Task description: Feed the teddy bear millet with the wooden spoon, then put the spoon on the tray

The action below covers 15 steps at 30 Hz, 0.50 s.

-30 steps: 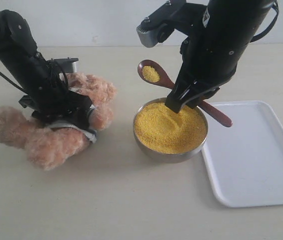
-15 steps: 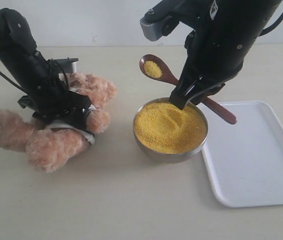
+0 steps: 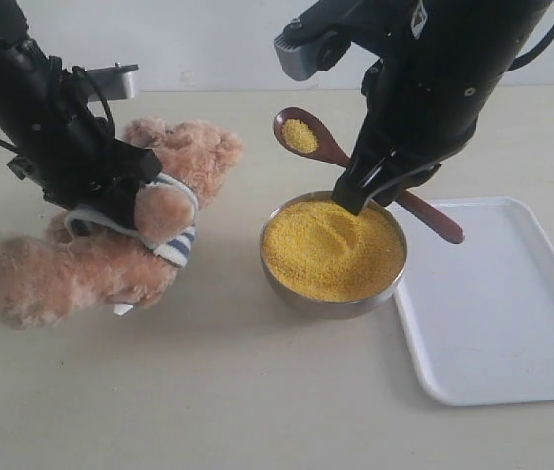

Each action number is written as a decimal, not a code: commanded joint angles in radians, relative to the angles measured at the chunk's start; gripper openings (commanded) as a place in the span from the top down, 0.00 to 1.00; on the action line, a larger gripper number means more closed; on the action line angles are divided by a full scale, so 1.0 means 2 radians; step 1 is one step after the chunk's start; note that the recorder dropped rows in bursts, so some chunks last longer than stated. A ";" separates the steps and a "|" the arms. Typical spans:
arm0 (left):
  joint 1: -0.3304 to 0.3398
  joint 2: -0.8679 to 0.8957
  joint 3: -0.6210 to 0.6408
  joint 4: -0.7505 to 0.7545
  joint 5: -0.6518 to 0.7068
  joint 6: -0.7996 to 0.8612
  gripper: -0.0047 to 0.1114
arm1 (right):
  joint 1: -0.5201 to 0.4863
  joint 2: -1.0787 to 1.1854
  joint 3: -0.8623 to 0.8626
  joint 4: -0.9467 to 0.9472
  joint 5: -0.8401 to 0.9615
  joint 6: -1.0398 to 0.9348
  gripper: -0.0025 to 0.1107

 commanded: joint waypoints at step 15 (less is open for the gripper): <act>-0.070 -0.007 0.002 0.176 0.014 -0.067 0.93 | 0.000 -0.004 -0.002 0.000 -0.003 -0.013 0.98</act>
